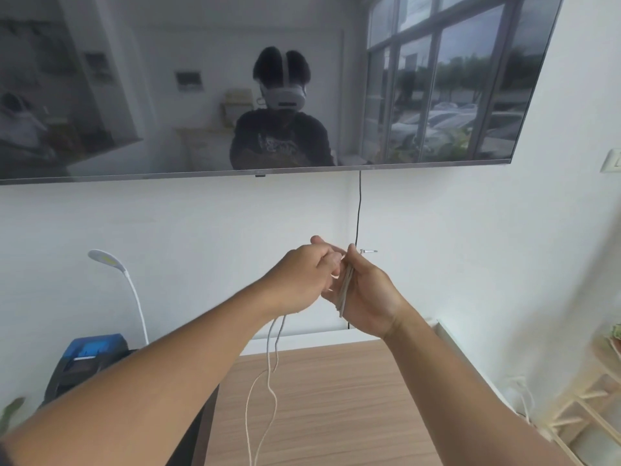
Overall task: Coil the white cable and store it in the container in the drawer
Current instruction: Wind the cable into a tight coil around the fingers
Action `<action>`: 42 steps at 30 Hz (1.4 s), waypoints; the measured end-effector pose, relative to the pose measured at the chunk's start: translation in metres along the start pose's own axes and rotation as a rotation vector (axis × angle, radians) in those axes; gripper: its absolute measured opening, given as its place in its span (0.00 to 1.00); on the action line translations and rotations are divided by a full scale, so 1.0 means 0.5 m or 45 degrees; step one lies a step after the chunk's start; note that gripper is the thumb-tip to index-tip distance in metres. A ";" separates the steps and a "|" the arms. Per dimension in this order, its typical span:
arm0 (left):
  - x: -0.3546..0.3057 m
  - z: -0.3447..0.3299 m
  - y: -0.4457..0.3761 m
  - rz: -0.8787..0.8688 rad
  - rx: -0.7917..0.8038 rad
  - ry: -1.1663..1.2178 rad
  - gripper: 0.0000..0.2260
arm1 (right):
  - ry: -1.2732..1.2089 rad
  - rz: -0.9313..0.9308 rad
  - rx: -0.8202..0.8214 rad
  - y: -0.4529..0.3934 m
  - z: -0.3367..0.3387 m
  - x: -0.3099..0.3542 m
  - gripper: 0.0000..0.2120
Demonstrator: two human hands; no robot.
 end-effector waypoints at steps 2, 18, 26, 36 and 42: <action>0.006 -0.013 0.016 -0.039 0.012 -0.002 0.15 | -0.131 0.034 -0.059 -0.004 -0.004 0.011 0.26; 0.077 -0.057 0.092 0.331 0.334 0.662 0.17 | -0.484 0.138 -0.012 0.018 -0.034 0.101 0.26; 0.085 -0.011 0.048 0.501 0.255 1.017 0.16 | -0.078 0.086 0.360 0.059 -0.048 0.116 0.27; 0.031 0.008 -0.009 0.444 0.330 0.625 0.19 | 0.584 -0.198 0.560 0.076 -0.032 0.054 0.26; 0.003 0.034 -0.036 0.307 0.139 0.188 0.20 | 0.533 -0.108 0.260 0.041 0.010 0.023 0.29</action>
Point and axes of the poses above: each hand's wrist, its own y-axis away from the middle knuckle, its own z-axis out of the back of the hand, x = y × z, the point moved 1 cm from there along -y, towards the middle knuckle, and after that the axes turned 10 degrees about -x, right-handed, at the moved point
